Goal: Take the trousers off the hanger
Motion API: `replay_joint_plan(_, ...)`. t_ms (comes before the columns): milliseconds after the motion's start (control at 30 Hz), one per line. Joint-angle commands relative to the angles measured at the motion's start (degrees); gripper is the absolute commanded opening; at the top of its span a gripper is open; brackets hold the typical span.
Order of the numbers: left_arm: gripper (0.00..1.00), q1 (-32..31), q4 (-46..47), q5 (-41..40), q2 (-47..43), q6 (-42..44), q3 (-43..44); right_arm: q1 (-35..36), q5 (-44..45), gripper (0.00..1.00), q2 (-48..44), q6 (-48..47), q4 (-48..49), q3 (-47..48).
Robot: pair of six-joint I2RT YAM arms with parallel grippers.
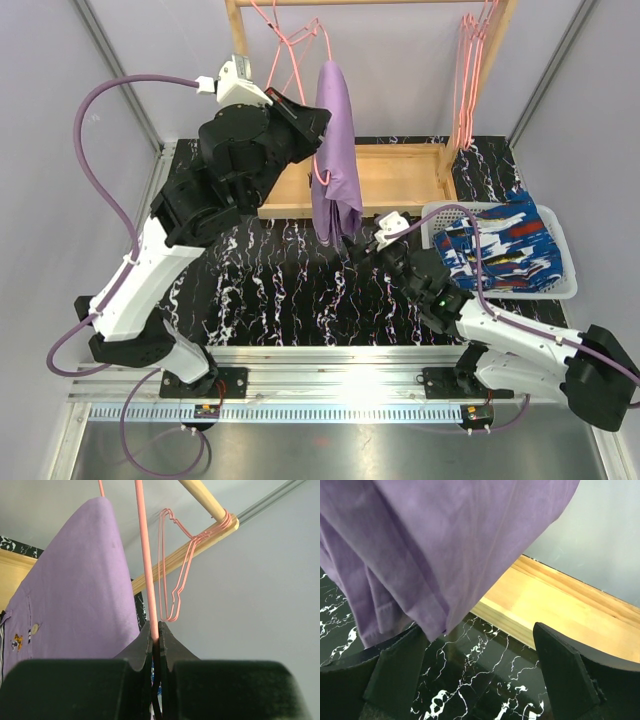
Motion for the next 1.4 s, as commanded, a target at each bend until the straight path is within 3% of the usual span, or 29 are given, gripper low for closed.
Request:
replay_joint_plan(0,0.0,0.27,9.26,-0.17,-3.48,-1.99,3.63,0.67,-1.0,0.94,1.0,0.36,7.3,0.06)
replay_joint_plan(167,0.0,0.35,9.79,-0.35,-3.48,-3.39,2.75,1.9,0.4,0.99,1.88,-0.6,11.07,-0.9)
replay_joint_plan(567,0.0,0.35,11.55,0.62,-4.54,-6.65,-1.65,3.84,9.63,0.99,5.84,-8.86,21.37,2.69)
replay_joint_plan(1167,0.0,0.35,11.46,0.19,-6.38,-9.37,-7.01,3.75,5.95,0.98,8.74,-20.73,26.47,13.5)
replay_joint_plan(1367,0.0,0.35,10.32,-0.7,-6.03,-8.14,-6.66,4.19,3.22,0.97,8.57,-22.31,24.18,16.93)
